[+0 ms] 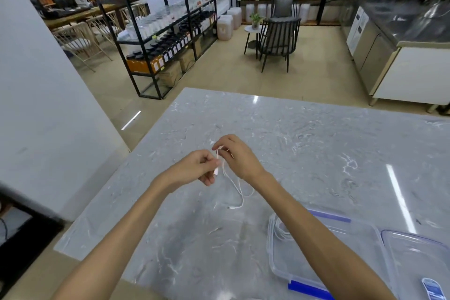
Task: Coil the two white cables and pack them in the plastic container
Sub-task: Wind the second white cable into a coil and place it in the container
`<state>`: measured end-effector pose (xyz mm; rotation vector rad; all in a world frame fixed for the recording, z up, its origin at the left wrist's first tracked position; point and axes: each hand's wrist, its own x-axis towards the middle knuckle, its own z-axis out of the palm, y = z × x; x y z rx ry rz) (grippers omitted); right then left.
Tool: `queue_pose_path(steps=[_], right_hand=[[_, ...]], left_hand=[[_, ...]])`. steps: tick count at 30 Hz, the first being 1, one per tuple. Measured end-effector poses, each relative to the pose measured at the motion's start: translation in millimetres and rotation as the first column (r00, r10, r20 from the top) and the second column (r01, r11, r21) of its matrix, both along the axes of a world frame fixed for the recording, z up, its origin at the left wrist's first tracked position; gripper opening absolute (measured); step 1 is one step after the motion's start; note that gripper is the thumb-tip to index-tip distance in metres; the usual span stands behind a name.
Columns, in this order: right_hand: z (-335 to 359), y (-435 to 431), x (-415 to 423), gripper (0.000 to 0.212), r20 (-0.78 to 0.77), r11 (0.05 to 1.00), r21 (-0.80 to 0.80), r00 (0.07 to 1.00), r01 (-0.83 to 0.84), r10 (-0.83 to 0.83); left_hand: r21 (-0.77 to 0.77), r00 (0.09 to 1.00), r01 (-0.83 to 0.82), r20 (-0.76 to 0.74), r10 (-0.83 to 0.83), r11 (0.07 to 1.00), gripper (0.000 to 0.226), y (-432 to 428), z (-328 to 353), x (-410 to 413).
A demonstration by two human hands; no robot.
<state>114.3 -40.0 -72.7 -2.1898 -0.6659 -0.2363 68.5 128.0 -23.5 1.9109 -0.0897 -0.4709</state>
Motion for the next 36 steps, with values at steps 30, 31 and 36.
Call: queue_pose_path(steps=[30,31,36], right_hand=[[-44,-170,4,0.019,-0.406,0.796,-0.417,0.694,0.438,-0.594],[-45,-175,3,0.021,-0.414,0.794,-0.438,0.689,0.423,-0.595],[-13,-184,8,0.032,-0.458,0.857,-0.254,0.724,0.449,-0.515]], left_hand=[[-0.78,0.896,0.424,0.285,-0.341,0.461,0.017,-69,103,46],[-0.806,0.907,0.401,0.281,-0.315,0.436,0.017,-67,105,47],[-0.655,0.99,0.108,0.14,-0.02,0.748,0.021,-71,90,63]])
